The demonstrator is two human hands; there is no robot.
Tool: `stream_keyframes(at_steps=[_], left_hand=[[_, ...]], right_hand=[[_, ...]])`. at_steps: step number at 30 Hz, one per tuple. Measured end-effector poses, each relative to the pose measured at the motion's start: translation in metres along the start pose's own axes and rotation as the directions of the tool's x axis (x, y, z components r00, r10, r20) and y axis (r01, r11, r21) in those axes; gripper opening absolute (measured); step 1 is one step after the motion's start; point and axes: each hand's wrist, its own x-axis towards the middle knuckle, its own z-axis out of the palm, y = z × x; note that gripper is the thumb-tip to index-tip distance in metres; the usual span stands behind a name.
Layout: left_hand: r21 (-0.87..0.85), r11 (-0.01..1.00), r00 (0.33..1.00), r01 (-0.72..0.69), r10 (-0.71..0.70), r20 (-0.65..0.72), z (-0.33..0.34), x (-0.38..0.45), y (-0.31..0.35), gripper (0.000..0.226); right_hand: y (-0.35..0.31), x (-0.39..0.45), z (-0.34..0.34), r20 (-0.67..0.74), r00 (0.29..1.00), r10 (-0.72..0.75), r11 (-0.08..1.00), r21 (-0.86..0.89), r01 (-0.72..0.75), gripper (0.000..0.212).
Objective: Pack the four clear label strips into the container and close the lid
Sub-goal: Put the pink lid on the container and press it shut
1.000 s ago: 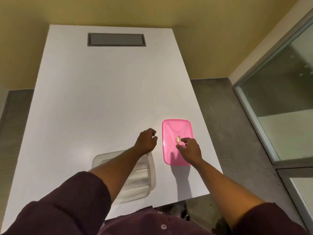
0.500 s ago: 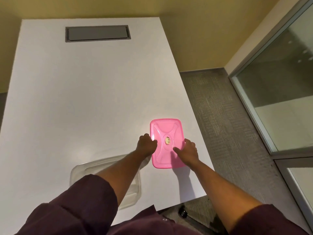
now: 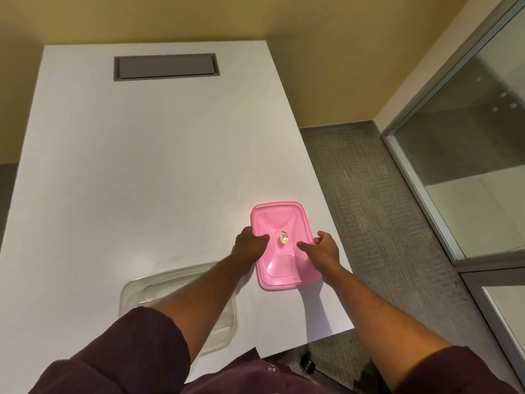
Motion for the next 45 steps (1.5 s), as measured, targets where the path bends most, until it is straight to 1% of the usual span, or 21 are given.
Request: stream_keyframes(at_steps=[3,6,8,10,11,13,15,18,20,22,25,26,27,29,31,33,35,38,40,42,45], left_hand=[[-0.017,1.0,0.998,-0.026,0.025,-0.059,-0.01,-0.009,0.01,0.059],[-0.07,0.997,0.995,-0.025,0.019,-0.095,-0.025,-0.019,0.019,0.054],[-0.157,0.987,0.997,-0.016,0.004,-0.077,-0.04,-0.021,0.022,0.042],[-0.206,0.978,0.997,-0.029,0.014,-0.077,-0.055,-0.019,0.021,0.014],[-0.215,0.976,0.996,-0.045,0.027,-0.087,-0.062,-0.018,0.019,0.004],[-0.235,0.968,0.99,-0.091,0.061,-0.13,-0.076,-0.027,0.02,0.002],[-0.262,0.958,0.983,-0.12,0.076,-0.169,-0.091,-0.032,0.021,0.007],[-0.306,0.944,0.981,-0.125,0.072,-0.178,-0.116,-0.029,0.014,0.027],[-0.38,0.917,0.987,-0.118,0.068,-0.143,-0.135,-0.03,0.008,0.031],[-0.482,0.864,0.988,-0.145,0.1,-0.118,-0.155,-0.034,0.001,0.033],[-0.625,0.763,0.986,-0.167,0.144,-0.087,-0.19,-0.046,-0.01,0.026],[-0.651,0.742,0.986,-0.159,0.154,-0.065,-0.203,-0.049,-0.015,0.025],[-0.655,0.743,0.987,-0.14,0.158,-0.032,-0.215,-0.053,-0.019,0.024],[-0.592,0.8,0.987,-0.094,0.153,0.05,-0.236,-0.06,-0.027,0.026],[-0.442,0.891,0.983,-0.099,0.156,0.095,-0.248,-0.068,-0.035,0.027],[-0.294,0.945,0.983,-0.145,0.172,0.068,-0.253,-0.076,-0.041,0.025],[-0.256,0.95,0.983,-0.18,0.185,-0.005,-0.254,-0.083,-0.049,0.024],[-0.353,0.915,0.981,-0.195,0.18,-0.075,-0.257,-0.09,-0.068,0.025],[-0.421,0.885,0.98,-0.199,0.168,-0.108,-0.26,-0.095,-0.084,0.025],[-0.481,0.852,0.977,-0.205,0.151,-0.149,-0.263,-0.099,-0.099,0.023],[-0.531,0.82,0.971,-0.214,0.12,-0.206,-0.264,-0.102,-0.12,0.022]], right_hand=[[-0.009,-0.009,-0.002,-0.058,0.996,-0.067,0.997,0.029,0.069,0.081],[-0.022,-0.018,0.0,-0.121,0.982,-0.142,0.988,0.051,0.149,0.072],[-0.033,-0.026,0.005,-0.157,0.971,-0.182,0.979,0.06,0.194,0.067],[-0.042,-0.033,0.012,-0.178,0.962,-0.208,0.972,0.077,0.224,0.062],[-0.046,-0.037,0.015,-0.182,0.959,-0.216,0.967,0.096,0.236,0.061],[-0.057,-0.045,0.021,-0.178,0.959,-0.222,0.955,0.159,0.251,0.057],[-0.067,-0.053,0.024,-0.153,0.961,-0.231,0.941,0.214,0.26,0.049],[-0.081,-0.067,0.03,-0.053,0.95,-0.306,0.925,0.221,0.31,0.032],[-0.091,-0.077,0.032,0.037,0.933,-0.357,0.913,0.227,0.34,0.027],[-0.103,-0.089,0.034,0.124,0.906,-0.404,0.9,0.232,0.369,0.023],[-0.12,-0.104,0.04,0.259,0.856,-0.448,0.888,0.244,0.391,0.019],[-0.124,-0.107,0.042,0.306,0.836,-0.455,0.887,0.239,0.396,0.019],[-0.128,-0.111,0.045,0.352,0.813,-0.465,0.885,0.22,0.41,0.019],[-0.135,-0.116,0.051,0.432,0.765,-0.478,0.875,0.156,0.458,0.021],[-0.142,-0.121,0.06,0.497,0.717,-0.489,0.853,0.099,0.512,0.023],[-0.147,-0.128,0.071,0.543,0.678,-0.495,0.831,0.068,0.553,0.024],[-0.148,-0.133,0.081,0.562,0.653,-0.508,0.807,0.046,0.589,0.022],[-0.143,-0.14,0.095,0.498,0.664,-0.558,0.766,0.001,0.643,0.018],[-0.136,-0.142,0.1,0.411,0.705,-0.579,0.755,-0.058,0.654,0.027],[-0.124,-0.145,0.105,0.32,0.753,-0.576,0.778,-0.067,0.624,0.037],[-0.096,-0.151,0.115,0.243,0.826,-0.508,0.853,0.011,0.522,0.045]])
